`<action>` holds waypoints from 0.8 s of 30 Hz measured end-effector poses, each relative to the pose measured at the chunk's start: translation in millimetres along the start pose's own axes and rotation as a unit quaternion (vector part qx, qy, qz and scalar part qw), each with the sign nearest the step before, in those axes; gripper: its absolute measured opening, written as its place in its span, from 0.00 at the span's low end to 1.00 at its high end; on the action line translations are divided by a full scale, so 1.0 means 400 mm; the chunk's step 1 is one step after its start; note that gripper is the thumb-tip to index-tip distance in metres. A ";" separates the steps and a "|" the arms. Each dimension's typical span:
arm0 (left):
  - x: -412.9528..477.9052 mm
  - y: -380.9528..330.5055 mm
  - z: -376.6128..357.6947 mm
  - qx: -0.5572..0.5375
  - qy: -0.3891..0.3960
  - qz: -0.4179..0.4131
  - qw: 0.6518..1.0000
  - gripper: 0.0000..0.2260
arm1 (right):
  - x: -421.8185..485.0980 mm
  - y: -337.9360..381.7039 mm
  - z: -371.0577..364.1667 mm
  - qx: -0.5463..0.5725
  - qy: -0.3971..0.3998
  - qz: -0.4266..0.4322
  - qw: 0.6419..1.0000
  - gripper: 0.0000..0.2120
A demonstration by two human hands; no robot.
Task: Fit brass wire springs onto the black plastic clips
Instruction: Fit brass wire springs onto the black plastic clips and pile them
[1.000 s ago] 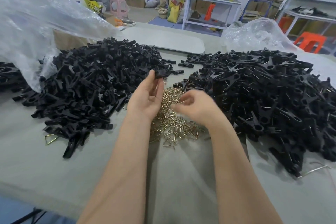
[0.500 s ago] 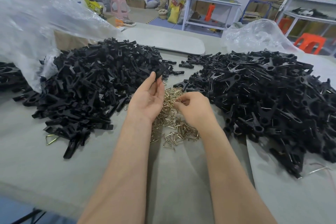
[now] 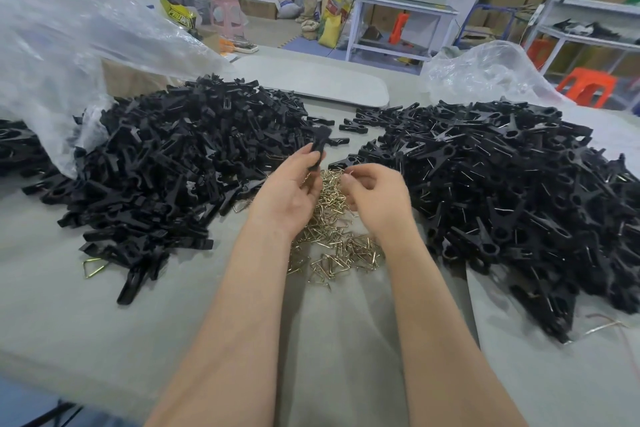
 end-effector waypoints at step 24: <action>-0.011 0.017 -0.034 0.643 -0.069 -0.291 0.704 0.10 | 0.017 -0.023 0.084 -0.007 -0.052 0.088 0.995 0.09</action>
Point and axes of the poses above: each hand's wrist, its own x-axis towards the middle knuckle, its own z-axis out of the back of the hand, y = z × x, the point moved 4 cm from there along x, towards the middle knuckle, and after that the axes turned 10 degrees about z, right-handed, at the moved point
